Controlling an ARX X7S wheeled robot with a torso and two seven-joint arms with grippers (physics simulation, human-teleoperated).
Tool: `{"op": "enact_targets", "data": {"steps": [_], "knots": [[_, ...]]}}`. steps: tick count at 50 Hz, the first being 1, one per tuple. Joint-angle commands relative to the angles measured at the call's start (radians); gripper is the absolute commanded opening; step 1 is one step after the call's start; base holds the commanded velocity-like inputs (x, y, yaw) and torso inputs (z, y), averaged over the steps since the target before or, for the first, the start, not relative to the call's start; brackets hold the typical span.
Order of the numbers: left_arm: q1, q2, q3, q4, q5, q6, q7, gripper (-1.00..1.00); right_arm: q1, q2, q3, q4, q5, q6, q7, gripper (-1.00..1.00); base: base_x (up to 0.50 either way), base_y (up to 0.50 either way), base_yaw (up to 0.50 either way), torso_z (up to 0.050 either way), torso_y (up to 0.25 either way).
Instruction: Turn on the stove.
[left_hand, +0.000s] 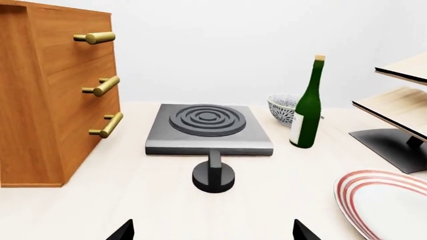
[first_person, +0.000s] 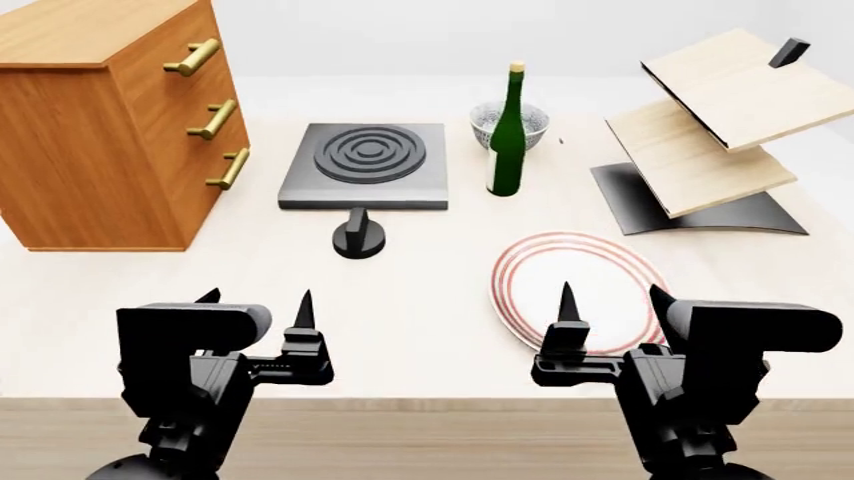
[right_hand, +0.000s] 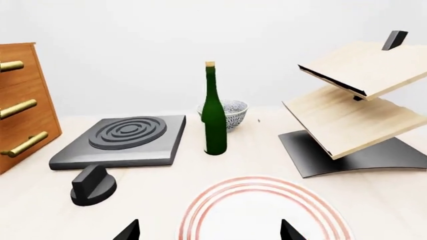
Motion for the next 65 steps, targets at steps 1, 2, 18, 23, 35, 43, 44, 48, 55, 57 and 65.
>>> {"op": "enact_targets", "data": {"steps": [1,2,18,23,35,43,44,48,55,57,65], "knots": [[0.002,-0.007,-0.004,0.017,-0.018,-0.015,-0.005,1.0,-0.004,-0.009,0.035,-0.028,0.044,0.017,-0.005,1.0,0.5,0.0,0.0,0.0,0.0],[0.003,-0.007,-0.004,0.017,-0.019,-0.014,-0.005,1.0,-0.004,-0.008,0.034,-0.028,0.045,0.017,-0.004,1.0,0.5,0.0,0.0,0.0,0.0],[0.01,-0.014,-0.009,0.017,-0.034,-0.003,-0.012,1.0,-0.008,0.005,0.019,-0.035,0.062,0.009,0.017,1.0,0.5,0.0,0.0,0.0,0.0],[0.013,-0.017,-0.005,0.014,-0.035,0.005,-0.015,1.0,-0.011,0.007,0.016,-0.031,0.068,0.003,0.022,1.0,0.5,0.0,0.0,0.0,0.0],[0.009,-0.04,0.038,-0.053,0.01,0.1,-0.011,1.0,-0.026,0.025,-0.009,-0.02,0.064,-0.022,0.036,1.0,0.12,-0.01,0.0,0.0,0.001],[-0.1,-0.059,0.071,-0.306,0.109,0.237,-0.028,1.0,-0.036,0.038,-0.03,-0.025,0.063,-0.035,0.043,1.0,0.0,0.0,0.0,0.0,0.0],[-0.113,-0.06,0.073,-0.335,0.116,0.25,-0.028,1.0,-0.037,0.039,-0.031,-0.025,0.063,-0.038,0.043,1.0,0.0,0.0,0.0,0.0,0.0],[-0.146,-0.068,0.091,-0.451,0.164,0.344,-0.037,1.0,-0.042,0.045,-0.036,-0.014,0.059,-0.053,0.047,1.0,0.0,0.0,0.0,0.0,0.0],[-0.189,-0.073,0.142,-0.791,0.25,0.615,-0.031,1.0,-0.053,0.053,-0.042,-0.014,0.057,-0.071,0.053,1.0,0.0,0.0,0.0,0.0,0.0],[-0.193,-0.073,0.15,-0.841,0.255,0.658,-0.025,1.0,-0.055,0.057,-0.047,-0.009,0.052,-0.081,0.055,1.0,0.0,0.0,0.0,0.0,0.0],[-0.226,-0.057,0.158,-1.029,0.27,0.79,-0.034,1.0,-0.065,0.068,-0.079,0.003,0.035,-0.112,0.067,1.0,0.0,0.0,0.0,0.0,0.0]]}}
